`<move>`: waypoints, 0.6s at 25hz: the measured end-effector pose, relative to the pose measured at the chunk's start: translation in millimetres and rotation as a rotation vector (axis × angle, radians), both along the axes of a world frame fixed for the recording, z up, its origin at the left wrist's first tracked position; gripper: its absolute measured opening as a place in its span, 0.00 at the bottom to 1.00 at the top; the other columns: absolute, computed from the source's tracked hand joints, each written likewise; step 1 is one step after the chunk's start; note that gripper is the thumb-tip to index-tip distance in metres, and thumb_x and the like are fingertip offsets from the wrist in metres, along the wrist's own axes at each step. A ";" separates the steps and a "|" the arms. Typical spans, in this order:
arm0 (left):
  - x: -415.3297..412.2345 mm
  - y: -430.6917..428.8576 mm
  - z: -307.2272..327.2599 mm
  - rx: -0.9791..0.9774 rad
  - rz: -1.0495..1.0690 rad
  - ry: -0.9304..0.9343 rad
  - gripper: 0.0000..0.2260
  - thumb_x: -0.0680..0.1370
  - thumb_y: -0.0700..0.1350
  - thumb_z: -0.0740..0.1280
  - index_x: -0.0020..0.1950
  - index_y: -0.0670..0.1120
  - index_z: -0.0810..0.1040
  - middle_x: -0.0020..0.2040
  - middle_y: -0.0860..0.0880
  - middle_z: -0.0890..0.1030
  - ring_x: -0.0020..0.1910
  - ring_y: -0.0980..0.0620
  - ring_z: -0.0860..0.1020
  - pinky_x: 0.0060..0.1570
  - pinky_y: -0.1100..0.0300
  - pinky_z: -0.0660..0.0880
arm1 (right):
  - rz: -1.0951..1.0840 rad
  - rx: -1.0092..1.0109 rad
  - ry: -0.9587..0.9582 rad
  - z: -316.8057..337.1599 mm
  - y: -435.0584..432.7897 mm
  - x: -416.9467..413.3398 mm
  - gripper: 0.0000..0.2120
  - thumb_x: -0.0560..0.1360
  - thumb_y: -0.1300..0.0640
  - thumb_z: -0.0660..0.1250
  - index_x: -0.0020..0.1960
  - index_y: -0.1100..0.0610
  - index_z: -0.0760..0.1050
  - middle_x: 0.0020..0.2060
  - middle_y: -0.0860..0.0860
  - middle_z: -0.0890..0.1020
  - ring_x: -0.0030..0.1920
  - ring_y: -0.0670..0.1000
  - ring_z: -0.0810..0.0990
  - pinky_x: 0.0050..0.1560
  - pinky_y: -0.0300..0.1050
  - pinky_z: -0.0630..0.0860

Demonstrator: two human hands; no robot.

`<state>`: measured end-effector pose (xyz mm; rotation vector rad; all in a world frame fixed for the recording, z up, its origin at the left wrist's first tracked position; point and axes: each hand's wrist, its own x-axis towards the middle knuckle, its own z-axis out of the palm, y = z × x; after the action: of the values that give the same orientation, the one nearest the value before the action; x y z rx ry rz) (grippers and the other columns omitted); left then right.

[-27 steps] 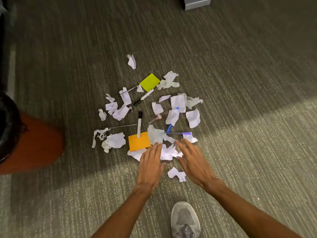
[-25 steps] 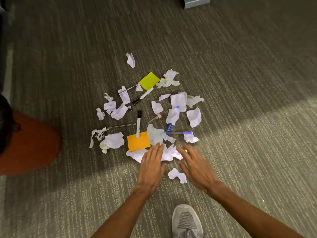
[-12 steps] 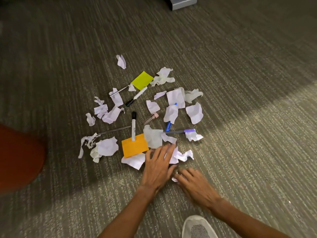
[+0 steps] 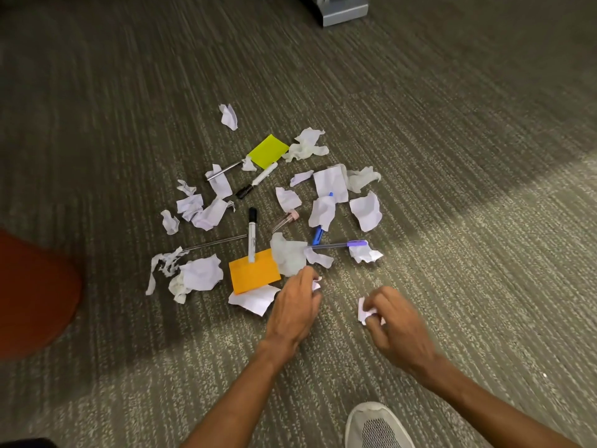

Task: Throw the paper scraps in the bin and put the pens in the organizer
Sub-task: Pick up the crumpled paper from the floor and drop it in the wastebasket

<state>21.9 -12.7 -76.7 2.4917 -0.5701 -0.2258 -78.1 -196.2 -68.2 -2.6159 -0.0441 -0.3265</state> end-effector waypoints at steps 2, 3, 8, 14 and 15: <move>9.3 -3.7 1.4 0.020 0.018 -0.064 0.08 0.78 0.40 0.62 0.55 0.50 0.68 0.44 0.52 0.71 0.41 0.52 0.69 0.39 0.58 0.67 | -0.144 -0.020 0.061 -2.3 -12.1 2.6 0.04 0.74 0.48 0.58 0.46 0.48 0.66 0.40 0.46 0.69 0.37 0.47 0.66 0.38 0.42 0.66; 14.9 -7.2 1.3 0.055 0.008 -0.105 0.09 0.77 0.41 0.61 0.56 0.49 0.69 0.46 0.51 0.73 0.42 0.51 0.70 0.41 0.56 0.70 | -0.165 -0.079 0.094 -5.6 -18.1 2.9 0.08 0.75 0.44 0.57 0.48 0.48 0.67 0.40 0.46 0.67 0.38 0.47 0.64 0.39 0.43 0.62; 46.4 -29.6 -6.5 0.291 -0.045 -0.166 0.17 0.78 0.57 0.65 0.63 0.51 0.73 0.54 0.48 0.79 0.49 0.48 0.78 0.47 0.52 0.76 | -0.090 -0.365 0.261 -29.1 -24.3 -0.4 0.26 0.75 0.29 0.52 0.65 0.43 0.68 0.49 0.47 0.65 0.45 0.47 0.62 0.44 0.48 0.63; 49.4 -36.6 -17.6 0.361 -0.091 -0.154 0.14 0.79 0.50 0.66 0.63 0.49 0.72 0.60 0.47 0.76 0.53 0.46 0.77 0.50 0.51 0.76 | -0.011 -0.357 0.290 -40.1 -15.1 2.4 0.21 0.81 0.36 0.46 0.57 0.48 0.71 0.51 0.47 0.72 0.45 0.47 0.65 0.45 0.46 0.69; 46.3 -35.9 -16.8 0.332 -0.093 -0.158 0.12 0.80 0.49 0.65 0.62 0.47 0.72 0.59 0.47 0.76 0.53 0.46 0.77 0.49 0.51 0.76 | 0.007 -0.334 0.278 -39.6 -16.9 3.8 0.19 0.82 0.39 0.46 0.54 0.49 0.71 0.49 0.47 0.73 0.44 0.46 0.65 0.44 0.44 0.71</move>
<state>68.2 -48.6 -93.5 2.8245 -0.7679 -0.1712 -74.3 -213.2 -107.7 -2.9661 -0.0140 0.0570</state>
